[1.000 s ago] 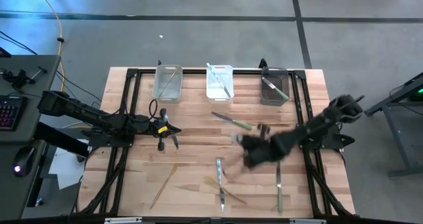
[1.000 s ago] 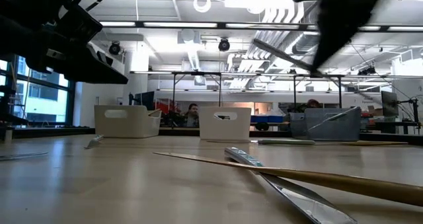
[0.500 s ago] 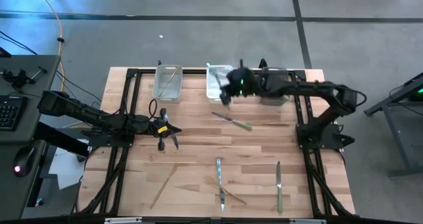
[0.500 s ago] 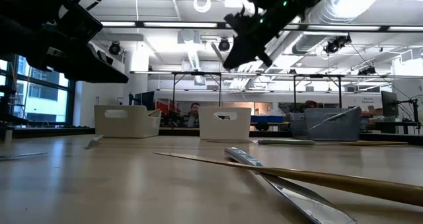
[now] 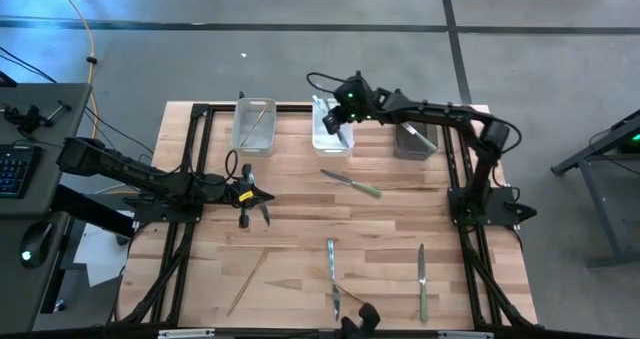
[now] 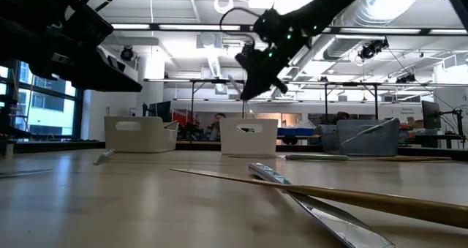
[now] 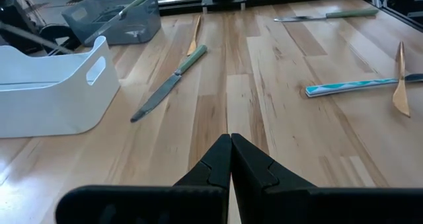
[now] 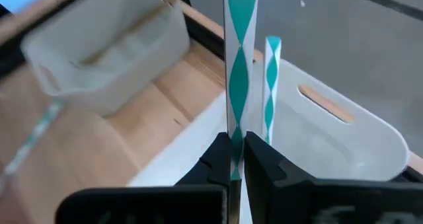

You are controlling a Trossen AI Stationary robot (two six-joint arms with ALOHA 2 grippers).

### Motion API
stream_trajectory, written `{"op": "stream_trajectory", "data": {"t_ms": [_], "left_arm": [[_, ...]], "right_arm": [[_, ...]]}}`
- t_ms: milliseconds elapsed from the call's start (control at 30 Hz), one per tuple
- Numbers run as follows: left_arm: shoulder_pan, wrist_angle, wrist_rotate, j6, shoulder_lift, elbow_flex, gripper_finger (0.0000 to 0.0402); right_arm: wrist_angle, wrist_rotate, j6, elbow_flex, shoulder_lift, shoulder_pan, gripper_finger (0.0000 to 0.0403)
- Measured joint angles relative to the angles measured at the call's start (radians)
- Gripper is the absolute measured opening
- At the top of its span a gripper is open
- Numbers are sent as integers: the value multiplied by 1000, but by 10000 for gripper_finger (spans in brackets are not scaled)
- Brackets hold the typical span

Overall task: Sort silverware by color (type)
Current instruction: Put the bottom right blue table knife into the white bin, then put the top green table knife into the black bin

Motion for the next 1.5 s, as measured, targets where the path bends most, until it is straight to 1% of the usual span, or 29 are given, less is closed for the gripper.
{"op": "stream_trajectory", "data": {"t_ms": [200, 400, 533, 667, 833, 933, 1033, 1100, 1167, 1233, 1367, 1433, 1500], "left_arm": [[0, 0, 0, 0, 0, 0, 0], [0, 0, 0, -1, 0, 0, 0], [0, 0, -1, 1, 0, 0, 0], [0, -1, -16, 1, 0, 0, 0], [0, -1, -18, 1, 0, 0, 0], [0, -1, -18, 1, 0, 0, 0], [0, -6, -18, 1, 0, 0, 0], [0, -8, -18, 1, 0, 0, 0], [0, -8, -18, 1, 0, 0, 0], [0, -8, -18, 2, 0, 0, 0], [0, -8, -18, 2, 0, 0, 0], [0, -5, -18, 2, 0, 0, 0], [0, -4, -18, 0, 0, 1, 0]], "right_arm": [[10, 2, -19, 30, 92, -5, 2], [25, 18, -36, 31, 129, -11, 9], [19, 20, -46, 31, 143, -18, 30], [23, 20, -71, 31, 145, -18, 63], [25, 17, -126, 31, 114, -9, 93], [7, 31, -190, 31, 64, 13, 88], [-12, 79, -293, 17, 6, 57, 60], [10, 96, -345, -26, -36, 81, 31], [87, 93, -356, -102, -78, 91, 9], [199, 81, -337, -209, -121, 90, 8], [484, 3, -258, -461, -203, 104, 10], [582, -7, -219, -570, -251, 132, 3], [641, 8, -186, -653, -303, 169, 2]]}}
